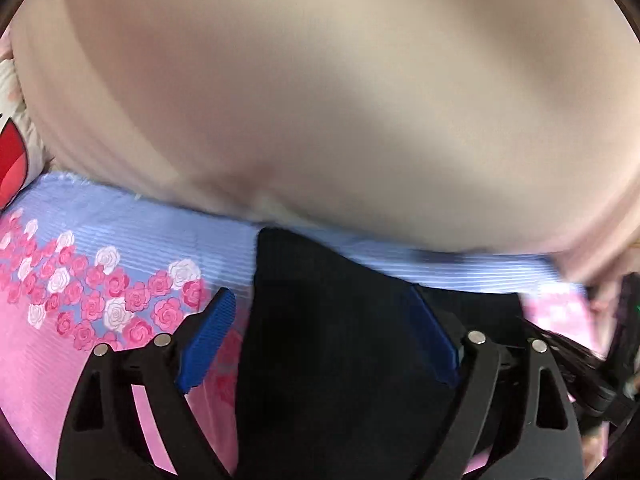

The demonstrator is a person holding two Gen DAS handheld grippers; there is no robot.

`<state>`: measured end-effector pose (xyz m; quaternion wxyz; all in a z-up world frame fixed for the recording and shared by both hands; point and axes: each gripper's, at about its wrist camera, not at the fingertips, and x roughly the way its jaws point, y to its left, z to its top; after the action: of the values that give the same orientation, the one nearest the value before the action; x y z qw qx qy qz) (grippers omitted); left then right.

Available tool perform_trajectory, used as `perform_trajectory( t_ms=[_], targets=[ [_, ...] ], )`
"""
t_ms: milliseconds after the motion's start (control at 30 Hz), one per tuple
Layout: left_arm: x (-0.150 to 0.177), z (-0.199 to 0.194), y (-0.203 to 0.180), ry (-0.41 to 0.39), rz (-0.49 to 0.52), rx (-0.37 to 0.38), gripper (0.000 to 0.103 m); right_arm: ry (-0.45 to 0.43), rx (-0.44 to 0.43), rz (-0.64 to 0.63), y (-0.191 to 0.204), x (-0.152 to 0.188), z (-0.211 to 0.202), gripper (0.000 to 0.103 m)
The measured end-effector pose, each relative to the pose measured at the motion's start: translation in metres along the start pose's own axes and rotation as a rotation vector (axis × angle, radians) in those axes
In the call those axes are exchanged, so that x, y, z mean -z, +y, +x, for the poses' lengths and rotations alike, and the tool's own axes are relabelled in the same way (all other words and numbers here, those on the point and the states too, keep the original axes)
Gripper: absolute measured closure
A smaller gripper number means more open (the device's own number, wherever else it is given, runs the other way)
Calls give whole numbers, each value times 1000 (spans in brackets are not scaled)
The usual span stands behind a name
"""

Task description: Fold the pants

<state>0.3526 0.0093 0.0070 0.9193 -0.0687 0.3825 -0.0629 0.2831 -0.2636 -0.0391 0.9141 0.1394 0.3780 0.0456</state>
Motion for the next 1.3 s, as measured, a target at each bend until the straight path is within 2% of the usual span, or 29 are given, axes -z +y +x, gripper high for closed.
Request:
perform_trajectory(
  t_ms=[33,67,133,200,267,333,367,400,467,567,633,700,767,800,867,933,1000,1067,1133,1167,1200,1300],
  targets=[
    [2,21,1,41,16,-54,19,26,15,34,-15,0,16,103],
    [8,47,8,92,9,-105,16,8,-23,77,-29,2,22,103],
    [13,57,24,97,-52,-50,16,14,-69,154,-45,0,19,103],
    [11,47,34,93,-97,-17,16,-7,-60,136,-37,1,-4,103],
    [12,27,37,51,-81,-30,18,-50,-67,74,-23,8,-29,103],
    [21,0,39,3,-35,-38,17,-53,-78,28,-20,23,-42,103],
    [26,-6,41,-5,-22,-47,17,-30,-28,-3,-21,32,-38,103],
    [32,-12,43,-5,-10,-64,17,-4,7,-23,-24,36,-29,103],
    [45,-22,46,13,9,-72,17,-9,-10,17,-35,45,-35,103],
    [69,-48,48,26,65,-41,17,-70,-31,16,-30,61,-85,99],
    [86,-60,42,33,99,-29,14,-66,-24,1,-32,76,-102,94],
    [101,-62,36,66,99,-11,13,-30,-6,17,-34,90,-99,83],
    [109,-52,35,102,79,14,13,-19,-14,56,-37,100,-96,78],
    [114,-51,37,111,61,22,13,-21,-35,84,-40,104,-97,69],
    [118,-50,33,125,42,37,13,-18,-77,129,-39,109,-97,56],
    [121,-47,38,135,15,53,13,-12,-89,135,-33,109,-92,56],
    [123,-47,41,132,0,46,12,15,-147,168,-34,110,-85,56],
    [124,-48,42,134,-8,47,12,24,-164,179,-30,106,-74,58],
    [125,-47,45,138,-25,53,12,32,-146,170,-26,104,-63,69],
    [125,-47,46,137,-29,51,12,26,-137,161,-25,102,-63,81],
    [125,-49,46,134,-27,51,12,-4,-133,130,-20,99,-70,87],
    [126,-53,46,114,0,34,11,-115,-112,67,-11,88,-100,88]
  ],
)
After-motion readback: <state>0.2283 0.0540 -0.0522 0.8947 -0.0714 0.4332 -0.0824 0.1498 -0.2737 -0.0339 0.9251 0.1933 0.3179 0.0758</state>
